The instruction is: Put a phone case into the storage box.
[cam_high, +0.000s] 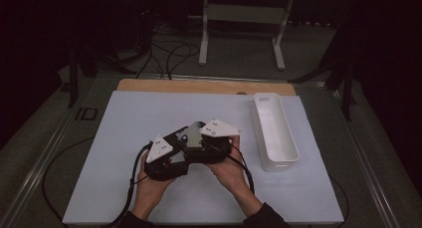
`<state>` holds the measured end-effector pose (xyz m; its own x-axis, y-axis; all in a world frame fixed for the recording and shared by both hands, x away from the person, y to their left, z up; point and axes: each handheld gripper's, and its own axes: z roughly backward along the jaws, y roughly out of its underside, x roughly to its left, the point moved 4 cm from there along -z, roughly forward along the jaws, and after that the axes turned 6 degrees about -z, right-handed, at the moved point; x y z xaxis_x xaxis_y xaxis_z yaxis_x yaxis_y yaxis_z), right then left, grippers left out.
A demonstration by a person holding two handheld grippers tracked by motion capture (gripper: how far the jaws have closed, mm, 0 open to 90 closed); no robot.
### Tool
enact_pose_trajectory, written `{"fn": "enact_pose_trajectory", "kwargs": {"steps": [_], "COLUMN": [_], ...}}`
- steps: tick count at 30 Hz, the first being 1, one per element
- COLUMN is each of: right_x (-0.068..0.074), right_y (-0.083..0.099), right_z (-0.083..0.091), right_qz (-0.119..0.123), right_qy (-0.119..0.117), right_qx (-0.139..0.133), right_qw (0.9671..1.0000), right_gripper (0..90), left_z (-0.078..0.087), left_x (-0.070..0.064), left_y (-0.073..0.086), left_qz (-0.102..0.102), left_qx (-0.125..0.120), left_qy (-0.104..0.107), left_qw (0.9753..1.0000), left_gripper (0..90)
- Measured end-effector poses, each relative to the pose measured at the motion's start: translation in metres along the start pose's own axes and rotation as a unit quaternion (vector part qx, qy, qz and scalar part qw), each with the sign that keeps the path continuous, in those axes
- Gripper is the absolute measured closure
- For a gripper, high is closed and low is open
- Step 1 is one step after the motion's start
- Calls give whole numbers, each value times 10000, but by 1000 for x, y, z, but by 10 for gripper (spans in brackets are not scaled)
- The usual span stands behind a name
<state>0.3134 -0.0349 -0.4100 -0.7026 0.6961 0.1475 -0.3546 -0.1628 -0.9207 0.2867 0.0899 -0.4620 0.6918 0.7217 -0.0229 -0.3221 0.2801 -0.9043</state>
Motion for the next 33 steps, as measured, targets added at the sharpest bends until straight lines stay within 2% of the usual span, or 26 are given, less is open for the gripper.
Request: {"fn": "enact_pose_trajectory", "kwargs": {"steps": [5,7,10,11,14,24,28,29,33], "right_x": [-5,-7,-11,-14,-16,-26,-30,-32,-35], "right_y": [-1,-1,-2,-3,-3,-6,-9,-10,-11], "right_z": [3,4,6,6,7,8,8,8,8], "right_qz": [30,0,-26,-22,-8,20,52,27,-36], "right_qy": [82,101,147,170,215,345,388,357,345], "right_qx": [0,-11,-15,-23,-12,-6,-16,-10,6], "right_qw": [10000,9999,9999,9999,9998,9994,9992,9994,9994], "right_gripper": [165,165,165,165,165,165,165,165,165], "left_z": [4,8,12,16,20,37,43,45,48], "left_x": [1,3,6,9,12,30,35,38,43], "left_y": [1,4,9,12,15,31,35,38,44], "left_qz": [-59,-118,-135,-208,-210,-61,-148,-207,-186], "left_qx": [45,44,76,94,86,-71,-134,-159,-164], "left_qy": [-123,-221,-277,-328,-371,-484,-597,-691,-752], "left_qw": [9999,9997,9995,9992,9991,9988,9980,9973,9969], "left_gripper": [148,123,22,13,4,2,2,2,2]}}
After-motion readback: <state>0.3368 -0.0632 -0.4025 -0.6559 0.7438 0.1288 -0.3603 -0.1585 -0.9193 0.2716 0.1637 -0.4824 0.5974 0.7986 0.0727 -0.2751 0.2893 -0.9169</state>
